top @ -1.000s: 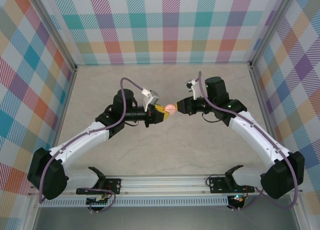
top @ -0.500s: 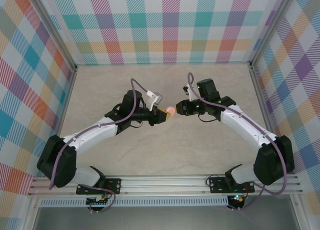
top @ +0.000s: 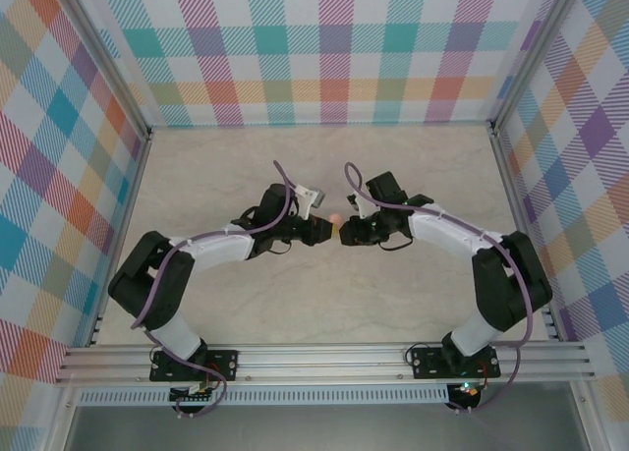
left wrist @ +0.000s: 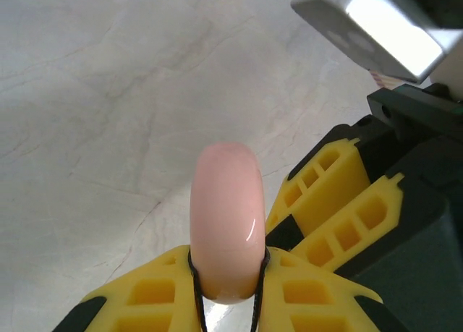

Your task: Insert the wireless bluetooth earbuds into the charging case

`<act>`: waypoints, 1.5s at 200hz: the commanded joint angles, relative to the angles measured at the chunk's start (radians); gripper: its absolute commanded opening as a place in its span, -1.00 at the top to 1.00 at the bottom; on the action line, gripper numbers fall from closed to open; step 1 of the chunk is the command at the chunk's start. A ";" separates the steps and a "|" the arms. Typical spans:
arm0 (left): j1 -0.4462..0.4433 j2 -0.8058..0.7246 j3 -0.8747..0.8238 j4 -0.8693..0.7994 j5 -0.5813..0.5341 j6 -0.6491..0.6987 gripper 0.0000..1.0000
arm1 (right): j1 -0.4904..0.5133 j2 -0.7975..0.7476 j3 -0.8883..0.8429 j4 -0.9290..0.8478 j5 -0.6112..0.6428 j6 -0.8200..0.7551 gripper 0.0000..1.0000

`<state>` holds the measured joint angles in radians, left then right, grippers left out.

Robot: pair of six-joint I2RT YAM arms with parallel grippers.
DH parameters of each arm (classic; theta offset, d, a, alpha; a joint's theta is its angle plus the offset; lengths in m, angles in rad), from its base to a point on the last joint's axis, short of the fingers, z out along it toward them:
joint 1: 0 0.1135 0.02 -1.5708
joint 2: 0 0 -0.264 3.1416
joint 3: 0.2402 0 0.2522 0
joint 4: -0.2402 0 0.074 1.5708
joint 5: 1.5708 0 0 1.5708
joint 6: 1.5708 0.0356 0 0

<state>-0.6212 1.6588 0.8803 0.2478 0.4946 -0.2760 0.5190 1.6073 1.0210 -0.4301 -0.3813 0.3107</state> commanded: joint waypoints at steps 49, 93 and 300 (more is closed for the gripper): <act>-0.008 0.134 -0.012 0.041 -0.065 -0.067 0.88 | 0.001 0.078 -0.024 -0.013 0.126 0.047 0.52; -0.009 0.198 0.023 -0.019 -0.092 -0.086 0.83 | 0.001 0.085 -0.025 -0.022 0.156 0.051 0.51; 0.017 -0.410 -0.033 -0.471 -0.768 0.189 -0.18 | -0.016 -0.358 -0.209 0.008 0.995 0.070 -0.21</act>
<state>-0.6212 1.3468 0.8970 -0.1387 -0.0616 -0.1669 0.5167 1.2934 0.8574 -0.4232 0.3439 0.3809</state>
